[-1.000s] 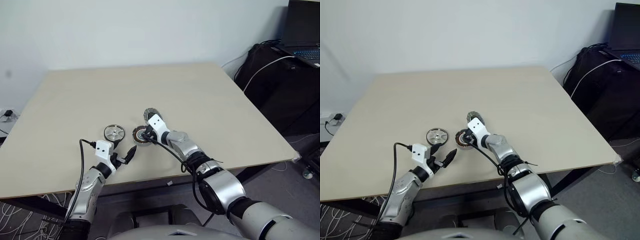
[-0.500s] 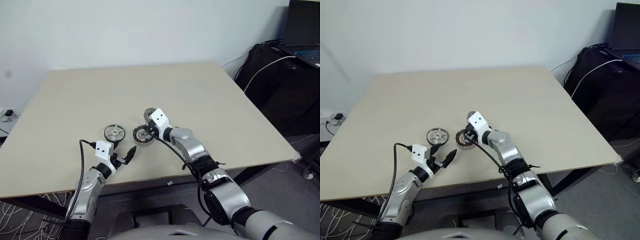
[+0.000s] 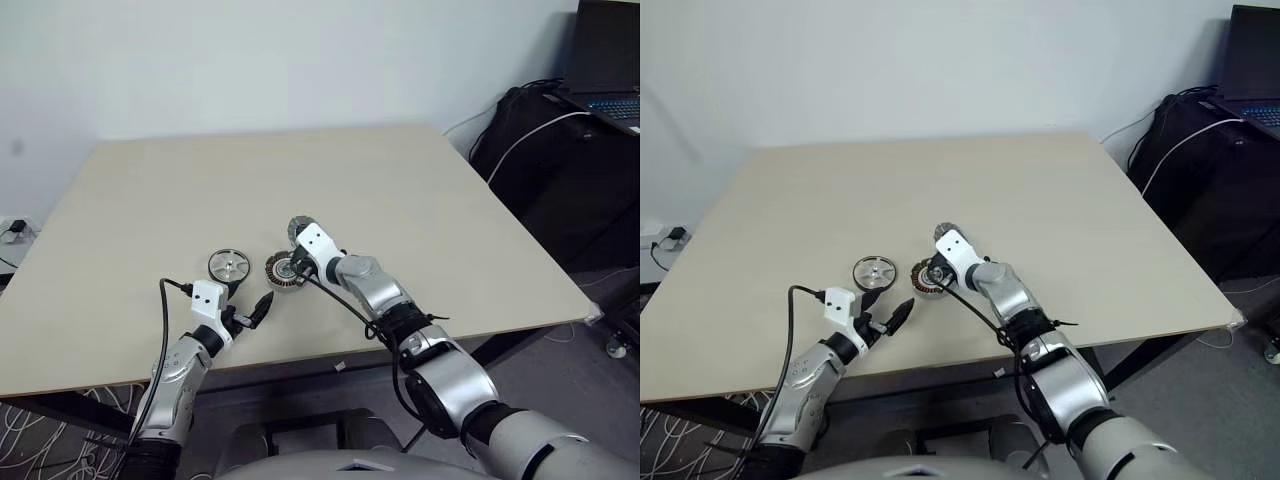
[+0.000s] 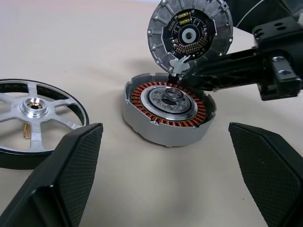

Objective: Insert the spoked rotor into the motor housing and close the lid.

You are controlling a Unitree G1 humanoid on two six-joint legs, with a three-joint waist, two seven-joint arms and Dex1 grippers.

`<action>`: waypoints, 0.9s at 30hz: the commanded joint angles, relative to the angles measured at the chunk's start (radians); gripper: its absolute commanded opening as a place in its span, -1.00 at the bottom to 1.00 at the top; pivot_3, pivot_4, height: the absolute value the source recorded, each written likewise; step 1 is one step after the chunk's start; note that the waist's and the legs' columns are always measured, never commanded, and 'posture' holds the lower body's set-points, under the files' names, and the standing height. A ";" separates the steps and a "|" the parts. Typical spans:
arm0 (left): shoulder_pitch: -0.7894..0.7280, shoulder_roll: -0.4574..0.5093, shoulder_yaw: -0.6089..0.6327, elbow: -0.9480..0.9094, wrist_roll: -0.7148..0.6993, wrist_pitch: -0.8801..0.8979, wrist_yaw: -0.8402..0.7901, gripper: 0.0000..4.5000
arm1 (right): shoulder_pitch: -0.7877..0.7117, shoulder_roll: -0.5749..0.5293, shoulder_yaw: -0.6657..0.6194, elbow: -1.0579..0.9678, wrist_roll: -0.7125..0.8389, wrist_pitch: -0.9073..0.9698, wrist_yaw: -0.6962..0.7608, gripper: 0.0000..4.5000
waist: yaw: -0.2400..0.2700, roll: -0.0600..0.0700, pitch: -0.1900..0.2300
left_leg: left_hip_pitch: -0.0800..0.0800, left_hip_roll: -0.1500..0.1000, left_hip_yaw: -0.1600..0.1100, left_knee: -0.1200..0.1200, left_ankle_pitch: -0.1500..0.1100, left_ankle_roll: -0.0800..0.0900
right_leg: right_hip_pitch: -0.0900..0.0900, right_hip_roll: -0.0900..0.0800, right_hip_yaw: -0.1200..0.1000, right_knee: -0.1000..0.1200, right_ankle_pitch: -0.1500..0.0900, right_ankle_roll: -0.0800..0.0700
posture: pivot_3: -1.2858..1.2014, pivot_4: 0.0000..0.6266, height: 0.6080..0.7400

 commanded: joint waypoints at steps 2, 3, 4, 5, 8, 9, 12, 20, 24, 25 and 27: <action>-0.012 -0.005 0.008 -0.036 -0.003 -0.019 0.000 1.00 | -0.066 0.007 -0.015 0.059 -0.003 -0.044 -0.018 -0.99 | 0.000 0.000 0.000 | 0.000 0.000 0.000 0.000 0.000 0.000 | 0.000 0.000 0.000 0.000 0.000 0.000 | 0.03 -1.00 1.00; -0.012 -0.005 0.008 -0.034 -0.003 -0.021 0.000 1.00 | -0.072 0.008 -0.015 0.074 -0.004 -0.051 -0.020 -0.99 | -0.001 0.000 0.000 | 0.000 0.000 0.000 0.000 0.000 0.000 | 0.000 0.000 0.000 0.000 0.000 0.000 | 0.03 -1.00 1.00; -0.010 -0.005 0.009 -0.033 -0.003 -0.023 -0.001 1.00 | -0.076 0.009 -0.016 0.086 -0.004 -0.056 -0.022 -0.99 | -0.001 0.000 0.000 | 0.000 0.000 0.000 0.000 0.000 0.000 | 0.000 0.000 0.000 0.000 0.000 0.000 | 0.03 -1.00 1.00; -0.012 -0.005 0.009 -0.031 -0.003 -0.023 -0.001 1.00 | -0.081 0.010 -0.016 0.097 -0.004 -0.061 -0.022 -0.99 | -0.001 0.000 0.000 | 0.000 0.000 0.000 0.000 0.000 0.000 | 0.000 0.000 0.000 0.000 0.000 0.000 | 0.03 -1.00 1.00; -0.012 -0.006 0.010 -0.020 -0.003 -0.031 -0.003 1.00 | -0.086 0.014 -0.016 0.118 -0.005 -0.073 -0.019 -0.99 | -0.002 0.000 0.000 | 0.000 0.000 0.000 0.000 0.000 0.000 | 0.000 0.000 0.000 0.000 0.000 0.000 | 0.03 -1.00 1.00; -0.013 -0.006 0.011 -0.015 -0.002 -0.034 -0.004 1.00 | -0.087 0.016 -0.016 0.121 -0.005 -0.076 -0.018 -0.99 | -0.002 0.000 0.000 | 0.000 0.000 0.000 0.000 0.000 0.000 | 0.000 0.000 0.000 0.000 0.000 0.000 | 0.03 -1.00 1.00; -0.013 -0.007 0.012 -0.005 -0.002 -0.041 -0.008 1.00 | -0.088 0.019 -0.017 0.126 -0.006 -0.080 -0.017 -0.99 | -0.003 0.000 0.000 | 0.000 0.000 0.000 0.000 0.000 0.000 | 0.000 0.000 0.000 0.000 0.000 0.001 | 0.03 -1.00 1.00; -0.015 -0.009 0.009 0.002 0.000 -0.050 -0.009 1.00 | -0.088 0.024 -0.020 0.120 0.003 -0.094 0.005 -0.99 | -0.003 0.000 0.000 | 0.000 0.000 0.000 0.000 0.000 0.000 | 0.000 0.000 0.000 0.000 0.001 0.002 | 0.03 -1.00 1.00; -0.012 -0.009 0.006 -0.013 0.000 -0.041 -0.005 1.00 | -0.083 0.025 -0.019 0.113 0.005 -0.101 0.023 -0.99 | -0.004 0.000 0.000 | 0.000 0.000 0.000 0.000 0.000 0.000 | 0.000 0.000 0.000 0.000 0.001 0.002 | 0.03 -1.00 1.00; -0.012 -0.008 0.006 -0.017 -0.001 -0.038 -0.004 1.00 | -0.082 0.026 -0.020 0.111 0.004 -0.101 0.024 -0.99 | -0.004 0.000 0.000 | 0.000 0.000 0.000 0.000 0.000 0.000 | 0.000 0.000 0.000 0.000 0.001 0.002 | 0.03 -1.00 1.00; -0.015 -0.007 0.006 -0.021 -0.002 -0.033 -0.003 1.00 | -0.081 0.027 -0.021 0.110 0.005 -0.102 0.029 -0.99 | -0.004 0.000 0.000 | 0.000 0.000 0.000 0.000 0.000 0.000 | 0.000 0.000 0.000 0.000 0.001 0.003 | 0.03 -1.00 1.00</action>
